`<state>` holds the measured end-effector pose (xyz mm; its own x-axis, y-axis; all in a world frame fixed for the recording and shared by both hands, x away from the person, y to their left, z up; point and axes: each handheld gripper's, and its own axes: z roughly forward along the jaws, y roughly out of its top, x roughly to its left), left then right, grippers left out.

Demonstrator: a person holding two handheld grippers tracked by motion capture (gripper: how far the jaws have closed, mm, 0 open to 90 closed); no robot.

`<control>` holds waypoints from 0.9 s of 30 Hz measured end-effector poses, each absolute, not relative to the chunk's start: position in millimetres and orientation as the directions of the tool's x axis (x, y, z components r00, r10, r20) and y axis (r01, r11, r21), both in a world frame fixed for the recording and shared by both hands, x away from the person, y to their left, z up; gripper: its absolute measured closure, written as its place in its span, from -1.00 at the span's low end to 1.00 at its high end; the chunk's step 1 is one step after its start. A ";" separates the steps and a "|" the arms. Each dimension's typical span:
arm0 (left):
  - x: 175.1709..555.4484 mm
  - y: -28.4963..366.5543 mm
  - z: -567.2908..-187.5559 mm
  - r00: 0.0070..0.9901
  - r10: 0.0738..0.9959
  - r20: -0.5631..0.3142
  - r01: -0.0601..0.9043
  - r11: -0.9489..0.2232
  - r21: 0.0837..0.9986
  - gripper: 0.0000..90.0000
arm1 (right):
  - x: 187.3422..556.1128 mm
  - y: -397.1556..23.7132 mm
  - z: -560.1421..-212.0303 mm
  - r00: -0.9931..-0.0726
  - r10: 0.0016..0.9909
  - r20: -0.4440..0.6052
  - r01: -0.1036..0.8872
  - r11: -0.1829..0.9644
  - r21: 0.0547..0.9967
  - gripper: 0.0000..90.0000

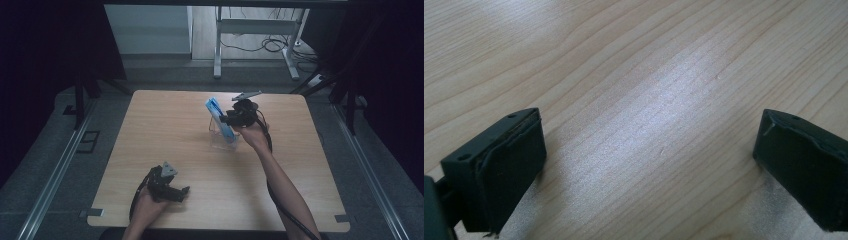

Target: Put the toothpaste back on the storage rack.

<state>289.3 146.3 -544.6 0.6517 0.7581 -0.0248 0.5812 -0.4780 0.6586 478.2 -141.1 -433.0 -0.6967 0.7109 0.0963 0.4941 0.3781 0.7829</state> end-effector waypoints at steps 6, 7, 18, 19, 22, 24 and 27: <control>289.7 146.5 -544.6 0.656 0.755 -0.021 0.577 -0.482 0.659 -0.99 | 473.6 -145.9 -429.8 -0.697 0.709 0.102 0.494 0.372 0.786 0.24; 289.5 146.3 -544.7 0.653 0.757 -0.024 0.580 -0.479 0.659 -0.99 | 472.9 -146.3 -429.4 -0.698 0.709 0.104 0.493 0.371 0.787 0.23; 289.5 146.3 -544.7 0.653 0.757 -0.024 0.580 -0.479 0.659 -0.99 | 463.3 -151.5 -421.3 -0.700 0.707 0.097 0.490 0.378 0.786 0.24; 289.7 146.5 -544.6 0.655 0.755 -0.021 0.577 -0.482 0.659 -0.99 | 462.2 -152.7 -420.6 -0.700 0.708 0.096 0.489 0.377 0.786 0.24; 289.7 146.5 -544.6 0.655 0.755 -0.021 0.578 -0.482 0.659 -0.99 | 458.8 -156.6 -418.9 -0.696 0.711 0.097 0.493 0.376 0.785 0.24; 289.5 146.3 -544.8 0.653 0.757 -0.023 0.578 -0.479 0.660 -0.99 | 456.5 -159.5 -418.8 -0.695 0.712 0.098 0.492 0.371 0.788 0.24; 289.4 146.2 -544.7 0.652 0.758 -0.025 0.580 -0.477 0.660 -0.99 | 453.1 -163.7 -419.0 -0.695 0.712 0.104 0.495 0.368 0.787 0.24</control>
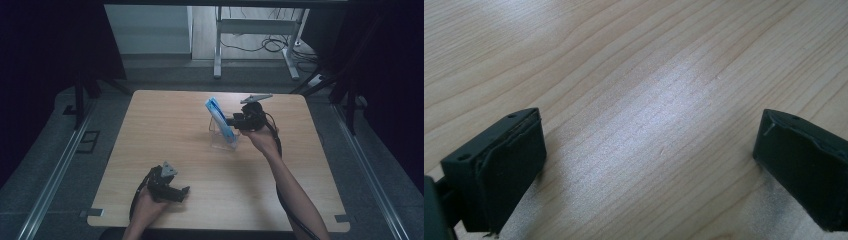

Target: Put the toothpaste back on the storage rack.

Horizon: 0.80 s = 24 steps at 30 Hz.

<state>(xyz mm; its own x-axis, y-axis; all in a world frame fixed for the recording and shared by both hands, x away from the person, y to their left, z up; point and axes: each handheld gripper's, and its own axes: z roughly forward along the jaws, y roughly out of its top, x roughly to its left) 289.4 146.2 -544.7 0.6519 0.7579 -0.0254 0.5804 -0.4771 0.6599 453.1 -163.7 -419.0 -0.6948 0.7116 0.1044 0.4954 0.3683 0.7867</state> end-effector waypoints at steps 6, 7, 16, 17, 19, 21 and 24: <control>289.5 146.3 -544.6 0.654 0.756 -0.022 0.578 -0.481 0.659 -0.99 | 447.9 -170.9 -421.0 -0.690 0.714 0.117 0.501 0.354 0.789 0.24; 289.6 146.3 -544.6 0.654 0.756 -0.022 0.578 -0.481 0.659 -0.99 | 446.9 -171.9 -421.3 -0.689 0.715 0.118 0.502 0.353 0.790 0.23; 289.6 146.4 -544.6 0.655 0.756 -0.022 0.577 -0.481 0.660 -0.99 | 438.3 -180.8 -421.7 -0.693 0.708 0.131 0.500 0.342 0.796 0.12; 289.3 146.2 -544.7 0.652 0.758 -0.025 0.580 -0.478 0.660 -0.99 | 437.4 -181.5 -421.6 -0.692 0.710 0.132 0.500 0.340 0.796 0.11; 289.2 146.1 -544.6 0.651 0.759 -0.025 0.581 -0.477 0.659 -0.99 | 435.0 -184.1 -421.6 -0.693 0.708 0.138 0.503 0.338 0.795 0.06; 289.2 146.1 -544.7 0.651 0.759 -0.025 0.582 -0.477 0.659 -0.99 | 432.4 -186.2 -421.3 -0.694 0.705 0.145 0.507 0.335 0.794 0.01; 289.2 146.1 -544.7 0.651 0.759 -0.025 0.581 -0.477 0.659 -0.99 | 427.6 -189.7 -420.1 -0.698 0.701 0.149 0.506 0.334 0.795 -0.06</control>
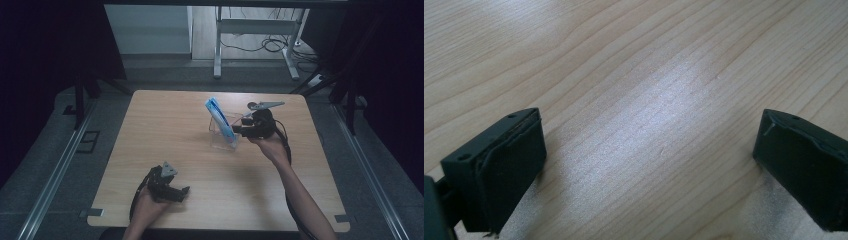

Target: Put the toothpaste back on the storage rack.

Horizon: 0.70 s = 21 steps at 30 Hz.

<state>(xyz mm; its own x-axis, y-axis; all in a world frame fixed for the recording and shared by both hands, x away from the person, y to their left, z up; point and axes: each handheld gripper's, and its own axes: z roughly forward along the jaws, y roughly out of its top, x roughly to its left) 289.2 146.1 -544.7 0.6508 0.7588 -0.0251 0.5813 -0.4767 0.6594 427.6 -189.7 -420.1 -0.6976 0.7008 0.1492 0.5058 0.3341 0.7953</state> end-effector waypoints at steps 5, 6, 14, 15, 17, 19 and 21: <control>289.2 146.1 -544.6 0.651 0.759 -0.025 0.581 -0.477 0.659 -0.99 | 419.7 -194.5 -417.6 -0.710 0.689 0.148 0.494 0.338 0.801 -0.21; 289.2 146.1 -544.7 0.651 0.759 -0.025 0.581 -0.477 0.659 -0.99 | 417.7 -195.2 -417.2 -0.712 0.688 0.140 0.489 0.343 0.802 -0.24; 289.3 146.2 -544.6 0.652 0.758 -0.024 0.580 -0.478 0.659 -0.99 | 401.5 -200.1 -416.9 -0.732 0.670 0.122 0.473 0.372 0.799 -0.43; 289.2 146.1 -544.6 0.651 0.759 -0.024 0.581 -0.477 0.660 -0.99 | 399.1 -200.1 -417.5 -0.735 0.668 0.119 0.472 0.377 0.797 -0.45; 289.4 146.3 -544.6 0.652 0.757 -0.022 0.579 -0.479 0.660 -0.99 | 394.4 -200.6 -418.9 -0.743 0.661 0.107 0.463 0.391 0.795 -0.49; 289.4 146.3 -544.6 0.653 0.757 -0.023 0.579 -0.479 0.660 -0.99 | 389.6 -201.2 -420.9 -0.748 0.656 0.099 0.457 0.400 0.794 -0.53; 289.6 146.5 -544.5 0.655 0.756 -0.020 0.577 -0.482 0.659 -0.99 | 385.0 -202.3 -423.3 -0.753 0.651 0.100 0.456 0.406 0.792 -0.56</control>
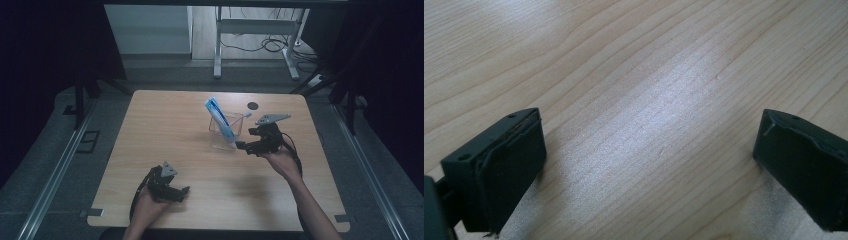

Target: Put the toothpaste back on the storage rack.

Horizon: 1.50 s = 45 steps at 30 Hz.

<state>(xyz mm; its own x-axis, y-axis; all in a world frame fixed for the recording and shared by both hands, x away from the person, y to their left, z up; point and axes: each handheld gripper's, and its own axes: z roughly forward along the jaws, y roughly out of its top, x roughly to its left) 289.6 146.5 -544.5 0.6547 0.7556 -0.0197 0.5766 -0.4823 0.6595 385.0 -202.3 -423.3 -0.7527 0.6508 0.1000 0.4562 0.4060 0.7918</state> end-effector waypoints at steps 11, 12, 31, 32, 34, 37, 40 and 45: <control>289.4 146.2 -544.7 0.652 0.758 -0.023 0.578 -0.478 0.661 -0.99 | 363.9 -215.0 -438.5 -0.748 0.659 0.083 0.453 0.415 0.789 -0.70; 289.4 146.1 -544.8 0.651 0.759 -0.023 0.579 -0.476 0.662 -0.99 | 361.8 -216.5 -440.0 -0.746 0.661 0.081 0.453 0.415 0.789 -0.70; 288.9 145.9 -544.8 0.648 0.761 -0.023 0.581 -0.475 0.661 -0.99 | 321.8 -237.3 -484.5 -0.729 0.683 0.046 0.456 0.435 0.776 -0.82; 288.9 146.0 -544.7 0.649 0.761 -0.022 0.580 -0.475 0.661 -0.99 | 320.1 -238.1 -487.8 -0.729 0.683 0.048 0.459 0.436 0.774 -0.82; 288.9 145.9 -544.8 0.648 0.761 -0.023 0.581 -0.474 0.661 -0.99 | 316.7 -239.3 -494.7 -0.725 0.687 0.047 0.464 0.438 0.770 -0.82; 288.8 145.7 -544.9 0.646 0.763 -0.025 0.582 -0.471 0.663 -0.99 | 312.2 -241.5 -505.1 -0.718 0.694 0.048 0.475 0.439 0.763 -0.82; 288.8 145.7 -544.9 0.646 0.763 -0.026 0.582 -0.470 0.663 -0.99 | 309.4 -243.6 -516.3 -0.719 0.694 0.042 0.480 0.452 0.752 -0.81; 289.0 145.9 -544.9 0.648 0.761 -0.022 0.579 -0.474 0.663 -0.99 | 307.5 -243.3 -532.7 -0.721 0.692 0.022 0.493 0.490 0.719 -0.81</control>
<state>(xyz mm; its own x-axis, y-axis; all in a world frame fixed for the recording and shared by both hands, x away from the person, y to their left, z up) 289.0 145.9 -544.9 0.6484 0.7609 -0.0224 0.5791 -0.4740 0.6633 307.5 -243.3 -532.7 -0.7214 0.6922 0.0224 0.4929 0.4904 0.7187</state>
